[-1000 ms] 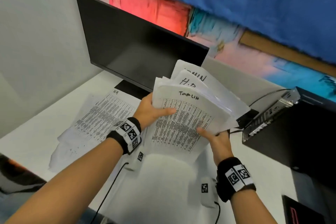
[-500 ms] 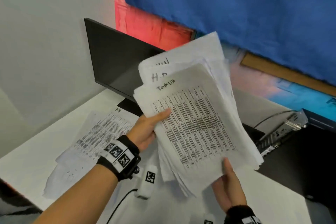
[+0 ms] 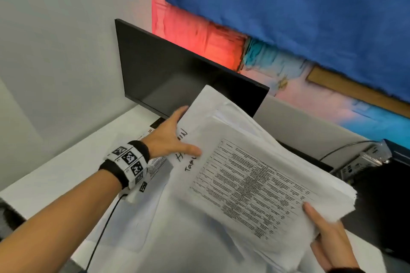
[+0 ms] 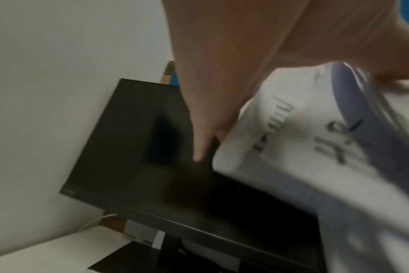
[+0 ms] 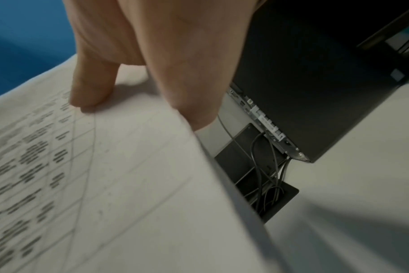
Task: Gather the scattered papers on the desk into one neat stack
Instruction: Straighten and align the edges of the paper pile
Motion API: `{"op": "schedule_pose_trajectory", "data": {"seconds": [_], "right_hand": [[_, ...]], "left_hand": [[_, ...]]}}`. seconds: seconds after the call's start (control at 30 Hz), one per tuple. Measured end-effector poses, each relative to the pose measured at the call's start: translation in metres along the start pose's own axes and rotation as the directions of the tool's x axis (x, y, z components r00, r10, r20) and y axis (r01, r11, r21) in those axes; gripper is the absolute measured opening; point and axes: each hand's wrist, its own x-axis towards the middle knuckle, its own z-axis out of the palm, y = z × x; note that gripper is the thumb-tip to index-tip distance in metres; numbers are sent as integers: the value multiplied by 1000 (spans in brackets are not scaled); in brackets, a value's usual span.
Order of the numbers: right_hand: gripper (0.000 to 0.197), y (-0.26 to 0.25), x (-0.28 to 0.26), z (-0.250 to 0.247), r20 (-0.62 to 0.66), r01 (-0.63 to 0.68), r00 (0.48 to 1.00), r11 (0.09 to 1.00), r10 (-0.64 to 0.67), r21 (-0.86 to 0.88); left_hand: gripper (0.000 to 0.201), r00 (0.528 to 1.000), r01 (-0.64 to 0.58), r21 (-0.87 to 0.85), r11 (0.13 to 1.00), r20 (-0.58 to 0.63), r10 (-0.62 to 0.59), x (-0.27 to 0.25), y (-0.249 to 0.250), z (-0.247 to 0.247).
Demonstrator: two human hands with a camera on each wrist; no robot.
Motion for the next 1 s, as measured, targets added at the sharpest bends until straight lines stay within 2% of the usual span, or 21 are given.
{"op": "schedule_pose_trajectory", "data": {"seconds": [0.07, 0.13, 0.2, 0.27, 0.37, 0.43, 0.47, 0.53, 0.6, 0.67, 0.73, 0.8, 0.87, 0.93, 1.0], "right_hand": [[32, -2, -1, -3, -10, 7, 1000, 1000, -7, 12], [33, 0, -2, 1, 3, 10, 1000, 1000, -10, 9], [34, 2, -2, 9, 34, 36, 999, 999, -35, -8], [34, 0, -3, 16, 11, 111, 994, 993, -111, -51], [34, -8, -6, 12, -50, 259, 963, 960, -266, -108], [39, -5, -6, 10, -40, 273, 959, 953, -280, -134], [36, 7, -1, 6, -35, 239, 968, 955, -249, -174], [39, 37, 4, -1, -29, 155, 983, 915, -179, -373], [29, 74, 10, -16, 18, 45, 999, 888, -41, -457], [54, 96, 18, -17, -92, -70, 995, 838, 24, -541], [63, 92, 19, -23, -196, -72, 980, 876, -27, -478], [56, 75, 25, -16, -218, 10, 970, 912, -110, -411], [34, 58, 21, -4, -165, 58, 976, 902, -141, -428], [47, 61, 15, -15, -93, 66, 990, 925, -108, -373], [64, 73, 16, -17, -51, 3, 998, 918, -26, -397]], "left_hand": [[92, 993, -7, -13, 1000, 119, 8, -5, -2, 14], [67, 986, 17, -45, 999, 164, -9, -9, -12, 33], [57, 995, 26, -101, 995, 97, -17, -11, -24, 49], [52, 999, 26, -175, 984, -23, -30, -12, -33, 55], [47, 994, -13, -262, 965, -112, -17, -16, -40, 48], [48, 991, -55, -286, 957, -135, 17, -18, -48, 45], [49, 989, -57, -283, 957, -149, 15, -18, -55, 46], [46, 988, -19, -260, 965, -155, -23, -18, -69, 53], [40, 989, 35, -230, 973, -131, -67, -17, -82, 66], [32, 987, 53, -224, 973, -138, -85, -16, -86, 77], [25, 983, 52, -255, 966, -158, -94, -14, -82, 80], [18, 979, 35, -326, 945, -180, -98, -13, -71, 75], [23, 970, 9, -397, 918, -220, -104, -14, -63, 67], [37, 959, 3, -379, 925, -260, -110, -12, -68, 62], [53, 963, 75, -330, 941, -220, -154, -11, -78, 64]]}}
